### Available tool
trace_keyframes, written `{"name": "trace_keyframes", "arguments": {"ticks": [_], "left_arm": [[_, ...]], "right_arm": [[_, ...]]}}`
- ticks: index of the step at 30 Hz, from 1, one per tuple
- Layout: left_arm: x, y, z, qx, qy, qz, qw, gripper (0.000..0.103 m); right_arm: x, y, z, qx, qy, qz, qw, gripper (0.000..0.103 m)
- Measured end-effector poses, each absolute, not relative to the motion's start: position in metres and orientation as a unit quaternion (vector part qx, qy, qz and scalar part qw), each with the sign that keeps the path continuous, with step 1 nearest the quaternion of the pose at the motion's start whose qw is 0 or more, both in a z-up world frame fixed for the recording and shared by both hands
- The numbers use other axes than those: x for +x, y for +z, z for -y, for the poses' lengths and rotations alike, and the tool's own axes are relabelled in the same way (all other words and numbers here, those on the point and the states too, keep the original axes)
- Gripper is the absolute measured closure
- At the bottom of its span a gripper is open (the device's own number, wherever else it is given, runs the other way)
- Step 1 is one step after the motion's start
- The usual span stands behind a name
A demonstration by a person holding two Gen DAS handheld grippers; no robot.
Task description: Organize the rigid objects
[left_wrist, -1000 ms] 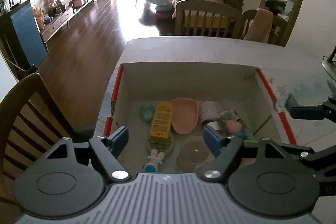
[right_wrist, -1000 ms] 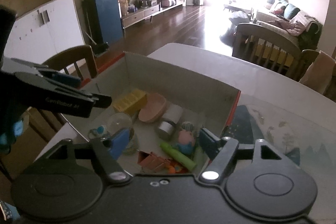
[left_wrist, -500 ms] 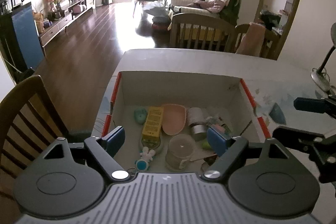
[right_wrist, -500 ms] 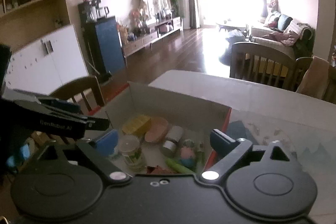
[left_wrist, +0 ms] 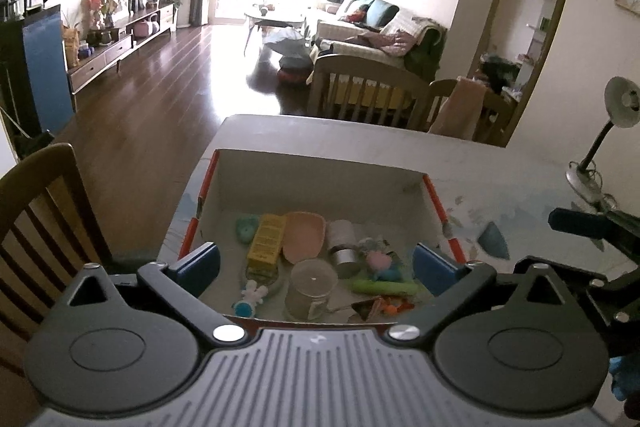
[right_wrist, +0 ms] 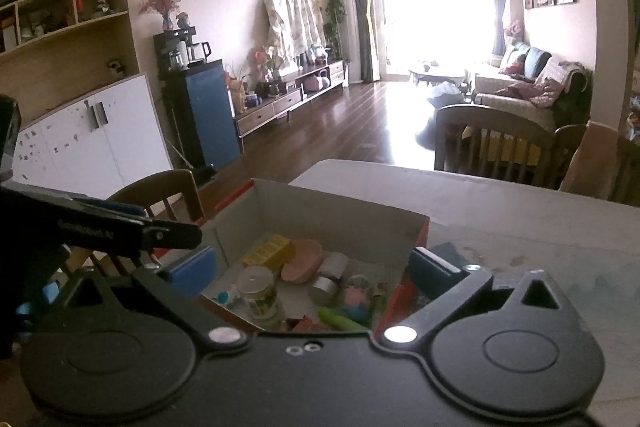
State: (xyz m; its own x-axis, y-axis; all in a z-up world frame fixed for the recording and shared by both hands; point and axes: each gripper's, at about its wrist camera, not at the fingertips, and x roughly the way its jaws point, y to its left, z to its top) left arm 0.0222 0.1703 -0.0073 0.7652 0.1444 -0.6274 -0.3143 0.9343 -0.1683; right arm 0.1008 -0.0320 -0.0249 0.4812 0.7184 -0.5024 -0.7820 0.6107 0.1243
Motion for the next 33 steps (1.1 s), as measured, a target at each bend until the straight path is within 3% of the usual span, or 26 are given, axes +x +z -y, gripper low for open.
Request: {"name": "trace_keyframes", "arguments": {"ticks": [33], "left_arm": [[0.005, -0.007, -0.135, -0.111, 0.129, -0.312, 0.935, 0.0]], "right_arm": [[0.095, -0.032, 0.049, -0.051, 0.432, -0.279, 0.856, 0.0]]}}
